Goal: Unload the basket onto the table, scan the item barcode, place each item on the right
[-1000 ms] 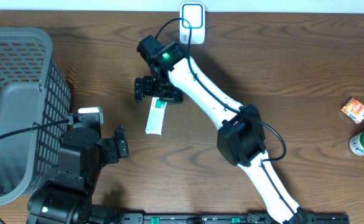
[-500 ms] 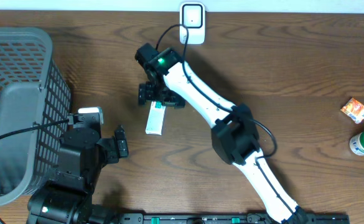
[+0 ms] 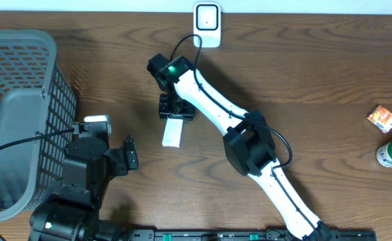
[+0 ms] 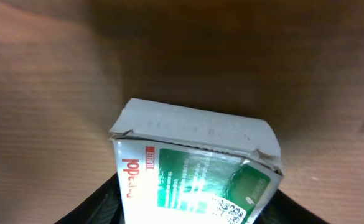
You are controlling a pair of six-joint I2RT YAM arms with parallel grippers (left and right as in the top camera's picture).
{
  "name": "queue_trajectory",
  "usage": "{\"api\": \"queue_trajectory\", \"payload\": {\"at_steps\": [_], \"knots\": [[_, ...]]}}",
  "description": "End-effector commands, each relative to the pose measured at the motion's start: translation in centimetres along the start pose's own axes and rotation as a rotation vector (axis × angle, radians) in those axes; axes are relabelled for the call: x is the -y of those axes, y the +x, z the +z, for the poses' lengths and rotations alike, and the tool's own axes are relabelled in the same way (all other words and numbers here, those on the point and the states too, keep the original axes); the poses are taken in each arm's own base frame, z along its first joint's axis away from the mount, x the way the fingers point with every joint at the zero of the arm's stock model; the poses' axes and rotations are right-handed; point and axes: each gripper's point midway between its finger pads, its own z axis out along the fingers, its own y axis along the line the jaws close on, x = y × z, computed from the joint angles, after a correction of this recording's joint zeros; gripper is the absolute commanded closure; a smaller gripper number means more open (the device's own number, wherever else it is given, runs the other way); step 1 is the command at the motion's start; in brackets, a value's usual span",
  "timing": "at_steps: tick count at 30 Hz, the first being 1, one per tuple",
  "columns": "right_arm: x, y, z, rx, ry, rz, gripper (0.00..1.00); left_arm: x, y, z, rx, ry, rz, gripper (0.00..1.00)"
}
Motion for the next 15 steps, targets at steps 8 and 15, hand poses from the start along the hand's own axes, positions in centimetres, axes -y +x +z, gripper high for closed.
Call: {"api": "queue_trajectory", "payload": {"at_steps": [8, 15], "knots": [[9.9, 1.7, 0.1, -0.082, 0.442, 0.007, 0.5, -0.3, -0.3, -0.1, 0.01, -0.016, -0.009, 0.04], [11.2, 0.6, -0.2, -0.065, 0.425, 0.218, 0.51, -0.3, -0.3, -0.1, 0.01, -0.016, -0.009, 0.04]]}}
